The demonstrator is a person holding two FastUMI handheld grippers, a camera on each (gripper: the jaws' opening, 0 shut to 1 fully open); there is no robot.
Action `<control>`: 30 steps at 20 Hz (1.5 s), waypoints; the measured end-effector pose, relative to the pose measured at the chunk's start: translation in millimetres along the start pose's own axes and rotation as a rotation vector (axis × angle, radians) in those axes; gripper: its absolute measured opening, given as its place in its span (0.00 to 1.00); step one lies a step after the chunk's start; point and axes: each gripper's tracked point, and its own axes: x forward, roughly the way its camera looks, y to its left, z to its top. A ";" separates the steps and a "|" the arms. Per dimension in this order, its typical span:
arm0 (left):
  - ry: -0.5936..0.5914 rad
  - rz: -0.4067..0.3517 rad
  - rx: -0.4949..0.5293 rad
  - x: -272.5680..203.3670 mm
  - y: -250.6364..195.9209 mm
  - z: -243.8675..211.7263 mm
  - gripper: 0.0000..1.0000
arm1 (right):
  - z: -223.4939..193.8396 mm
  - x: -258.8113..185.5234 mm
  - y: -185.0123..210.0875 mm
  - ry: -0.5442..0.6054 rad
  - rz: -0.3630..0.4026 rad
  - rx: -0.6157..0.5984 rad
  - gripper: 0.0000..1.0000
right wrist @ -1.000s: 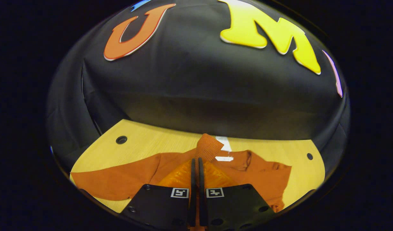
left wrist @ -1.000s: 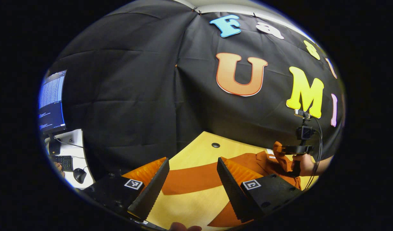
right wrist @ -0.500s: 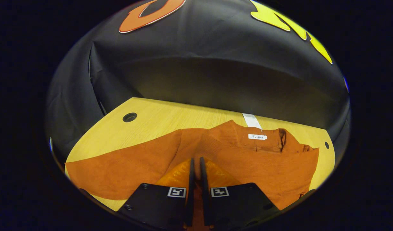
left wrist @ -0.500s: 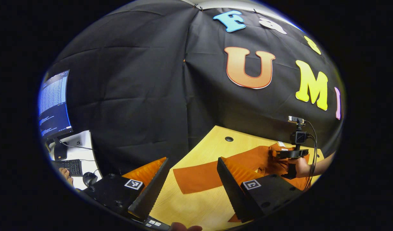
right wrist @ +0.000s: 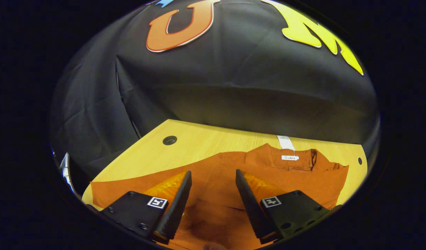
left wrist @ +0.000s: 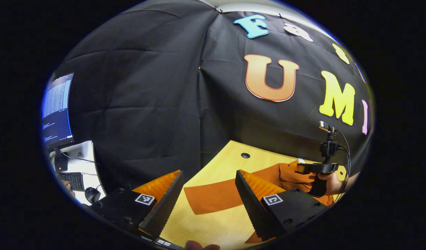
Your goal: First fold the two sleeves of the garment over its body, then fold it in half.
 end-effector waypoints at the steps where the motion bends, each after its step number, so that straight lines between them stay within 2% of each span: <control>1: 0.002 0.006 0.005 1.9 1.5 -2.5 0.97 | 6.6 -15.6 2.2 -0.018 0.011 -0.010 0.87; 3: 0.015 0.014 0.003 5.3 2.3 -7.9 0.97 | 20.4 -51.2 6.7 -0.064 0.042 -0.031 0.89; 7: 0.056 0.015 -0.017 24.2 7.9 -33.8 0.97 | 41.0 -130.9 -2.8 -0.177 0.057 -0.094 0.93; 12: 0.122 -0.005 -0.044 53.2 9.2 -64.8 0.98 | 64.8 -212.6 -35.2 -0.294 0.035 -0.077 0.93; 16: 0.196 -0.003 -0.076 83.7 13.0 -99.3 0.97 | 78.2 -266.5 -79.8 -0.356 -0.045 -0.116 0.93; 19: 0.254 0.019 -0.064 103.3 16.7 -129.3 0.98 | 75.8 -295.7 -110.7 -0.375 -0.113 -0.098 0.93; 22: 0.283 0.066 -0.057 120.3 25.2 -151.5 0.98 | 53.7 -311.1 -136.0 -0.332 -0.155 -0.053 0.93; 26: 0.316 0.114 -0.055 135.1 34.4 -170.5 0.98 | 43.2 -334.6 -157.3 -0.323 -0.204 -0.017 0.94; 29: 0.318 0.117 -0.049 136.3 33.3 -176.5 1.00 | 40.5 -346.8 -166.1 -0.328 -0.235 -0.023 0.94; 30: 0.316 0.124 -0.037 138.0 32.9 -176.8 0.98 | 38.8 -348.0 -168.2 -0.325 -0.242 -0.016 0.94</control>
